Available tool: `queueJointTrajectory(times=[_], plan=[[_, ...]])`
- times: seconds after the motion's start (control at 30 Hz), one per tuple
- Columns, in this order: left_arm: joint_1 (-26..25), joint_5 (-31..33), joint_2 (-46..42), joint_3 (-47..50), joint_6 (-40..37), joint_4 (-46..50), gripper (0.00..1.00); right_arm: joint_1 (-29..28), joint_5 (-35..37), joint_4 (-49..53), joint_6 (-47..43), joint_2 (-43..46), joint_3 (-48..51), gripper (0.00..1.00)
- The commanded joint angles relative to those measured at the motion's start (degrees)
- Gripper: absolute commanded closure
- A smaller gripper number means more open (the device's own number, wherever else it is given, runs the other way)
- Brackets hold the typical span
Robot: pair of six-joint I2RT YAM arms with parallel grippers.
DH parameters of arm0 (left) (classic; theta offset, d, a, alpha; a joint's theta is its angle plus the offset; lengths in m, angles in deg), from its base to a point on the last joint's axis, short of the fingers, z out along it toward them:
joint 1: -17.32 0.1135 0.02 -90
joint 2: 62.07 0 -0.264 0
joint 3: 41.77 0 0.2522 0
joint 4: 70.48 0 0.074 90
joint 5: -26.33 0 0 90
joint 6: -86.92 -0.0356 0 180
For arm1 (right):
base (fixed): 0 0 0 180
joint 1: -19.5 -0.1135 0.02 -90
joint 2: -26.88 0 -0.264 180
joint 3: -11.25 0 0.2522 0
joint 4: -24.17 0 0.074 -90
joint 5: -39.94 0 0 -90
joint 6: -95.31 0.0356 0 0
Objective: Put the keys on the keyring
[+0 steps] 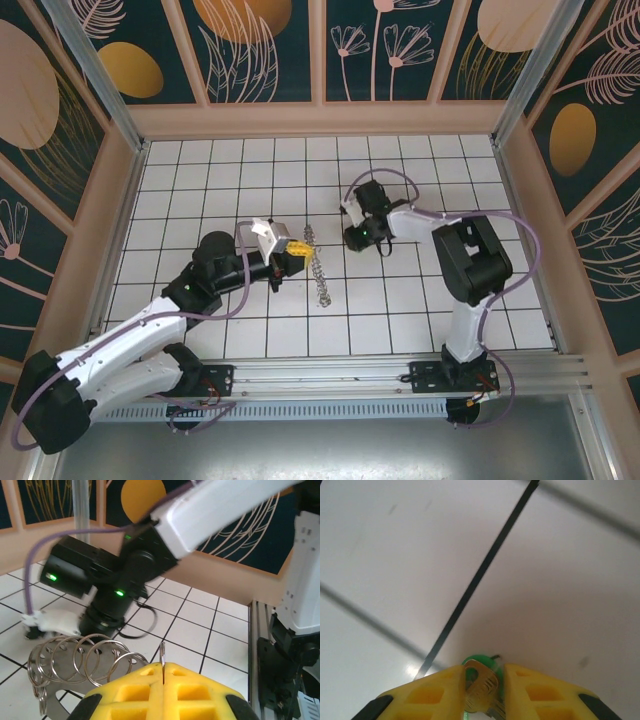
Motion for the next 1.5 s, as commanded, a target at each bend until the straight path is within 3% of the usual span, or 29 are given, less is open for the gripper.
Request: queueJointTrajectory(times=[0.0,0.13,0.23,0.37,0.5,1.0,1.47], plan=[[0.50,3.19,-3.16,0.83,1.50,-0.86,1.00,-1.33,-0.16,-2.18,4.65,5.33,6.40,0.75],[0.55,4.39,-4.45,2.05,1.94,-0.77,1.00,-3.93,-1.17,-4.47,7.79,11.42,12.97,0.74],[0.48,4.14,-4.82,2.84,2.42,-0.56,1.00,-4.72,-2.76,-4.93,9.47,16.67,15.51,0.66],[0.48,3.32,-5.24,3.50,3.07,0.16,1.00,-4.33,-3.38,-4.07,9.60,22.17,15.42,0.54],[0.48,0.99,-5.48,4.11,4.37,0.20,1.00,-2.25,-5.09,-3.34,8.21,22.02,14.12,0.53],[0.49,-2.78,-6.55,5.44,6.55,-0.25,1.00,-5.37,-1.04,0.21,4.37,13.89,11.18,0.56],[0.48,-4.14,-7.20,5.88,7.00,-1.81,1.00,-5.64,0.30,-0.64,3.75,11.27,11.83,0.80]])
